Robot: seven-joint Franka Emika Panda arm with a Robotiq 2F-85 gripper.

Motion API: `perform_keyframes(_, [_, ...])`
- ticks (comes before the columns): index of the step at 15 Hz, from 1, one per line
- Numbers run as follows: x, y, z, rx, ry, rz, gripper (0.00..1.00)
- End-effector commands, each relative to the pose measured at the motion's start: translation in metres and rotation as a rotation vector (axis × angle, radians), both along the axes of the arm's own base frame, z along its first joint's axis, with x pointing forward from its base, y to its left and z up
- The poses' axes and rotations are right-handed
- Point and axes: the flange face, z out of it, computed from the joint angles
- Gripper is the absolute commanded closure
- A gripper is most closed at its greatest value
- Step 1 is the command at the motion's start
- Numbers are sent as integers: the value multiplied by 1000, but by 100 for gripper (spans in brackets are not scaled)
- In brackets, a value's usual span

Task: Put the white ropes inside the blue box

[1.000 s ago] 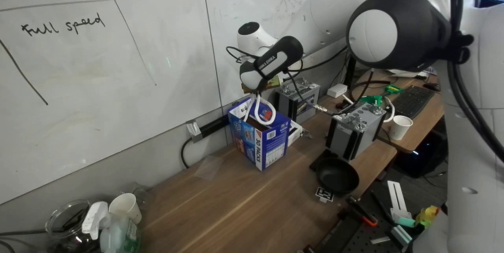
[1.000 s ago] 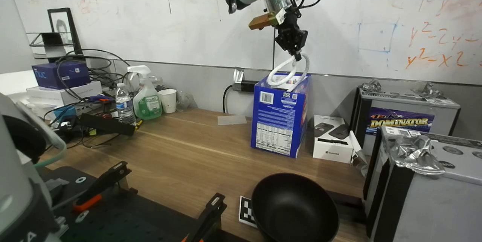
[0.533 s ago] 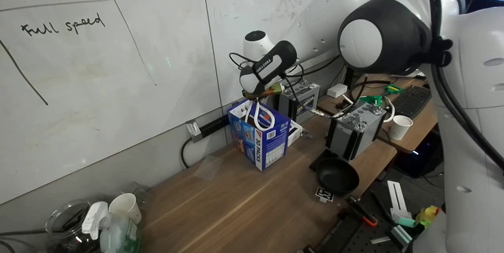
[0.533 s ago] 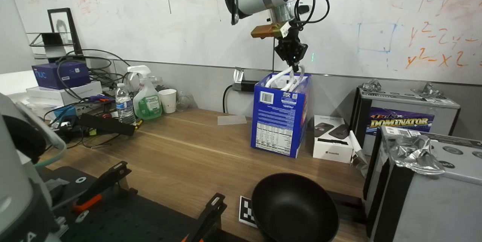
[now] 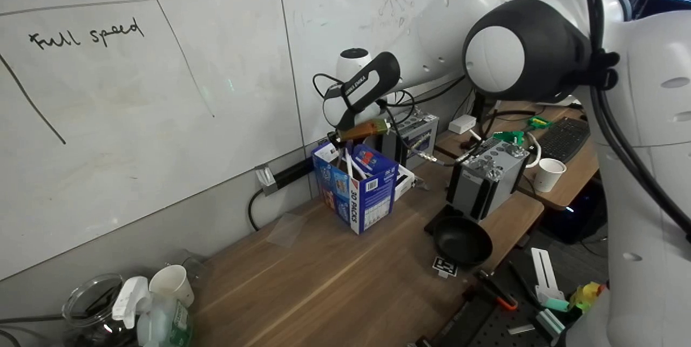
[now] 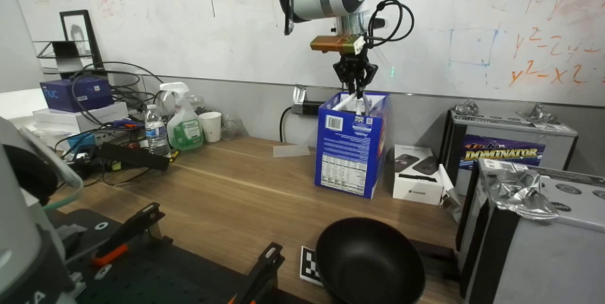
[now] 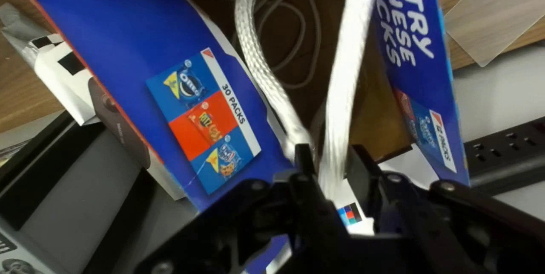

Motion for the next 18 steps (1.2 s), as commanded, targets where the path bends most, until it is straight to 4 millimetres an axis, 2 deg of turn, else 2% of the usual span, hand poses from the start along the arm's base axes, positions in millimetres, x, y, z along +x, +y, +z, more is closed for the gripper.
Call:
perform_keyframes(1, [-13,4,11,21,45,68,40])
perform_keyframes(3, [-25,8,19,9,73,78,25])
perform_keyframes(5, [-48,15,33,-5,112,70,12])
perform_keyframes(6, [-67,22,42,-9,124,84,3])
perform_keyframes(7, [-80,26,48,-20,138,85,0])
perform_keyframes(14, [-190,54,90,-26,154,168,0])
perform_keyframes(18, [-245,62,126,10,140,206,0])
